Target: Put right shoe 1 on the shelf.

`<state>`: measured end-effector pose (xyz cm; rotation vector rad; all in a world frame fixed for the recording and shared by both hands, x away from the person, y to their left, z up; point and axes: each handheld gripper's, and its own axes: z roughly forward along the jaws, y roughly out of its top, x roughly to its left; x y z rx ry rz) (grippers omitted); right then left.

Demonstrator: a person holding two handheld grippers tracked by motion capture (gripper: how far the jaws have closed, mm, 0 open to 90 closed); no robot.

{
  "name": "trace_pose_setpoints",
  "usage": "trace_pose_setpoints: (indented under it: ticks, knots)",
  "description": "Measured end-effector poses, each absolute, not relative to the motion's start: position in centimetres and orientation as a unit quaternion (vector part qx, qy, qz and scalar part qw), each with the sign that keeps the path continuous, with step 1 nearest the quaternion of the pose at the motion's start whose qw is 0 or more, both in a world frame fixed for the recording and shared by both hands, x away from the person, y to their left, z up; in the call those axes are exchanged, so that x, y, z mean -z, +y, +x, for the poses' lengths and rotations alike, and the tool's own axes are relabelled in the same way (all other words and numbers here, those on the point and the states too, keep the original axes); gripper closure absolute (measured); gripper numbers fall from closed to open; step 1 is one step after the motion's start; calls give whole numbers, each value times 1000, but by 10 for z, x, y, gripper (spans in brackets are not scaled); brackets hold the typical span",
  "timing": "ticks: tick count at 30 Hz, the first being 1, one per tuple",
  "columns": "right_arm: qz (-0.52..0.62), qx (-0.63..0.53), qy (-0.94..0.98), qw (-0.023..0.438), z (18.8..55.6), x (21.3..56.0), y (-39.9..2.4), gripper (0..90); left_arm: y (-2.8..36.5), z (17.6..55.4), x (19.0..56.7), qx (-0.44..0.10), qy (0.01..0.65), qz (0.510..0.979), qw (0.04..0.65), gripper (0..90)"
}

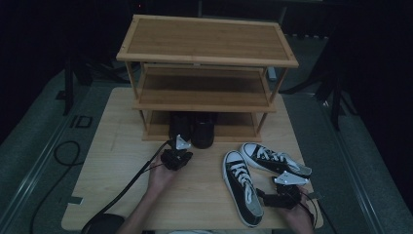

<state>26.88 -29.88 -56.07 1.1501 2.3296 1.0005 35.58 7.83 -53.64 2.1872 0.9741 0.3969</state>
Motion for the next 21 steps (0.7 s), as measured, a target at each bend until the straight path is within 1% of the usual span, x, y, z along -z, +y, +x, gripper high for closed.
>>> trace_pose_setpoints:
  ticks: [5, 10, 18, 21]
  knots:
    - [406, -354, 824, 178, 269, 561, -299, 184, 57, 368, 538, -149, 370, 851, 342, 900]
    - [406, -354, 824, 178, 269, 561, -299, 183, 44, 379, 544, -141, 373, 855, 332, 900]
    - [405, -354, 824, 177, 269, 561, -299, 183, 42, 389, 546, -138, 391, 845, 336, 900]
    - [406, -354, 824, 177, 268, 561, -299, 184, 43, 390, 548, -143, 393, 848, 326, 900]
